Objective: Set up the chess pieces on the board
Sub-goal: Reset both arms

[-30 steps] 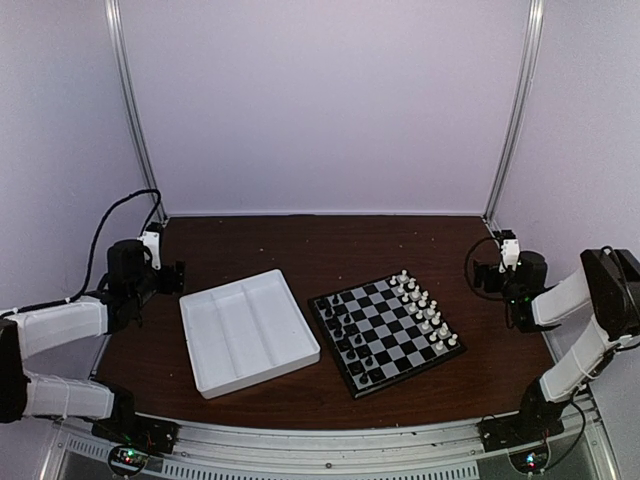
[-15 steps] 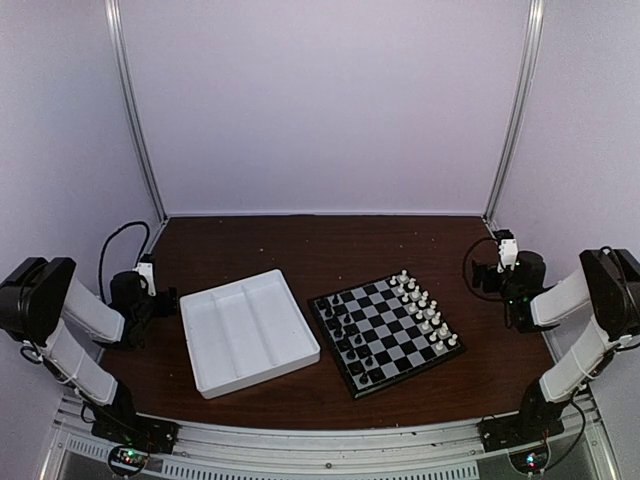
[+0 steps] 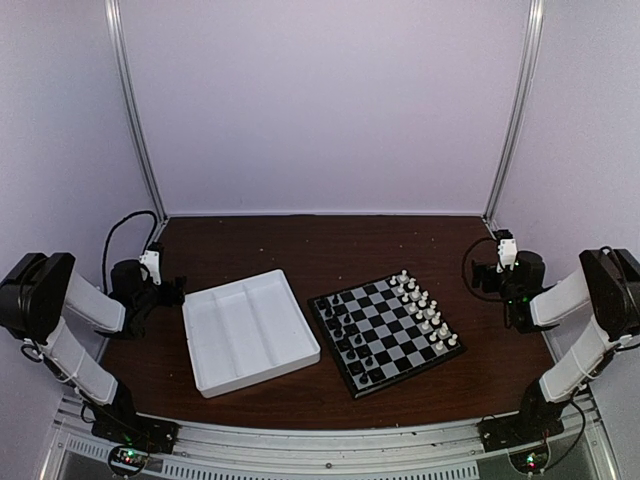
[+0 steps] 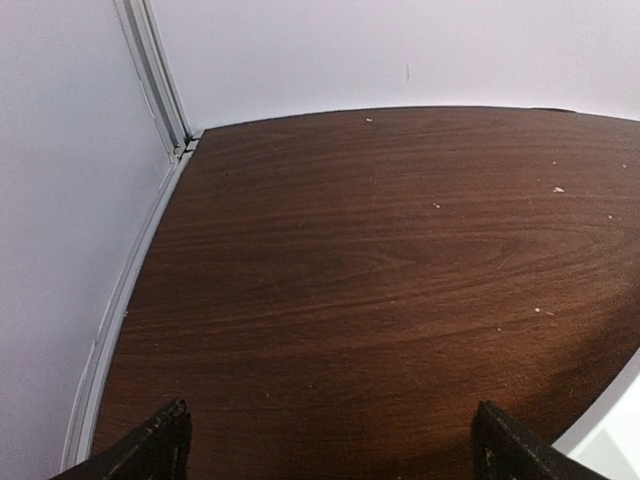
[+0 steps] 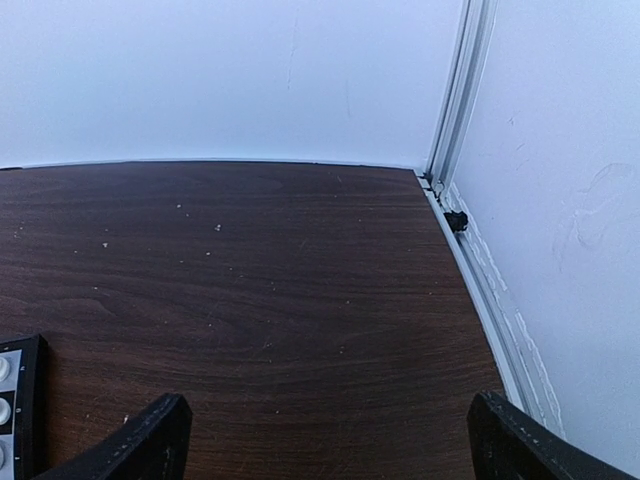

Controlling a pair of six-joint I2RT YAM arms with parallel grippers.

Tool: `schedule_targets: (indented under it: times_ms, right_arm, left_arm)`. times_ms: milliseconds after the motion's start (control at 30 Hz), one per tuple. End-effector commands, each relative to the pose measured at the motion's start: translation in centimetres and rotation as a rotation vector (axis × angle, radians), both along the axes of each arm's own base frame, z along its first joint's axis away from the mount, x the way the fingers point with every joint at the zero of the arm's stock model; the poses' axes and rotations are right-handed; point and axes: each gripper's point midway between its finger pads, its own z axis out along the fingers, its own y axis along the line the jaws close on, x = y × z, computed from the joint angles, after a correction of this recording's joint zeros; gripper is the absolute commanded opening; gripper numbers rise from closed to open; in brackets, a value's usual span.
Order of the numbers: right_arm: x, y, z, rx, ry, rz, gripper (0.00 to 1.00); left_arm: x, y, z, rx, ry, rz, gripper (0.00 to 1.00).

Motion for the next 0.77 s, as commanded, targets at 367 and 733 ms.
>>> schedule_targets:
  times_ms: [367, 733]
  right_arm:
    - [0.3, 0.8, 0.9, -0.039, -0.030, -0.007, 1.00]
    - [0.3, 0.5, 0.9, -0.040, -0.029, -0.028, 1.00]
  left_arm:
    - [0.5, -0.5, 0.8, 0.011, -0.031, -0.034, 0.98]
    - [0.5, -0.5, 0.8, 0.011, -0.030, -0.034, 0.98]
